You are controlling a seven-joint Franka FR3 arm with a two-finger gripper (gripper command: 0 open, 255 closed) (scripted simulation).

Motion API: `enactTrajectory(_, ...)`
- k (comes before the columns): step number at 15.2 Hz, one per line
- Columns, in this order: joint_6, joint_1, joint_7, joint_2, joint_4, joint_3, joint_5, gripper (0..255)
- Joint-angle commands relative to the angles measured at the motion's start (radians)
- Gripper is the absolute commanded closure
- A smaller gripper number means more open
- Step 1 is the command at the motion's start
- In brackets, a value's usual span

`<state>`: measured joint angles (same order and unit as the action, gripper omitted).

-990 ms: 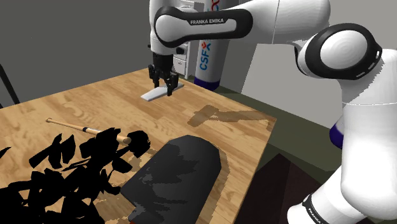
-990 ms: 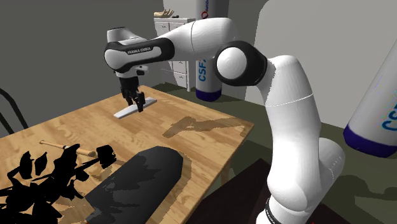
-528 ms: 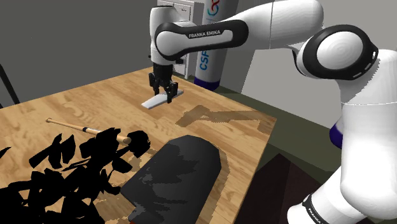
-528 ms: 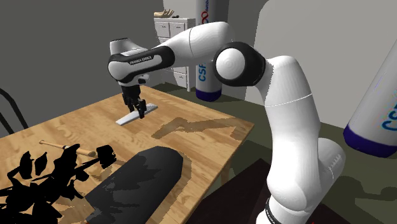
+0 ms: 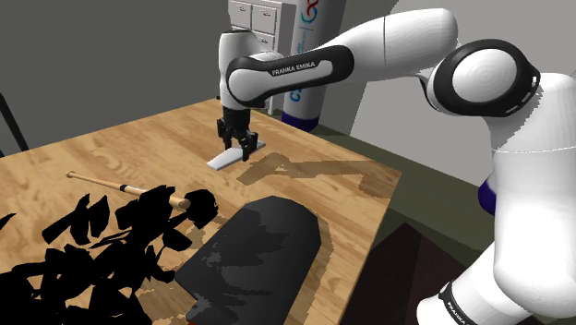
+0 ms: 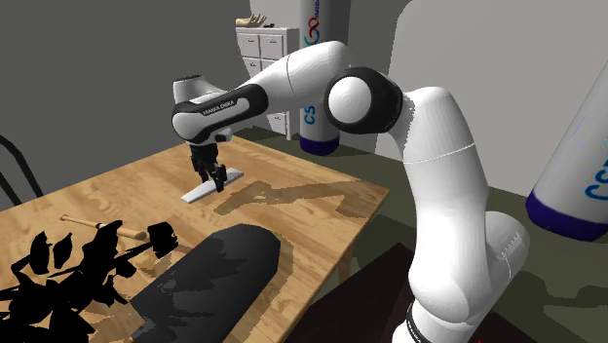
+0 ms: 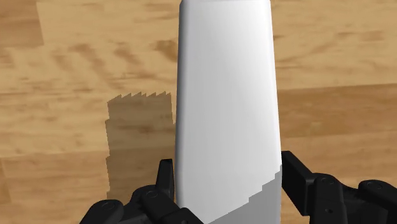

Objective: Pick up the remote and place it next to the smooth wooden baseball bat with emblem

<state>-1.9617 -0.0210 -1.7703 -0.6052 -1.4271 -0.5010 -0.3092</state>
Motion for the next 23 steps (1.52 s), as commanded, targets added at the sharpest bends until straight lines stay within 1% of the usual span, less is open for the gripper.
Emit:
enactTrajectory(1, -0.021, 0.003, -0.004, -0.014, -0.008, 0.004, -0.007, 255)
enactTrajectory(5, -0.065, 0.004, -0.012, -0.034, -0.032, 0.011, -0.018, 255)
enactTrajectory(12, -0.065, 0.004, -0.012, -0.034, -0.032, 0.011, -0.018, 255)
enactTrajectory(13, -0.064, 0.005, -0.012, -0.034, -0.032, 0.011, -0.018, 0)
enactTrajectory(18, -0.065, 0.005, -0.012, -0.034, -0.032, 0.011, -0.018, 0)
enactTrajectory(22, 0.036, 0.003, 0.004, 0.009, 0.03, -0.004, 0.006, 0)
enactTrajectory(23, 0.036, 0.003, 0.004, 0.009, 0.03, -0.004, 0.006, 0)
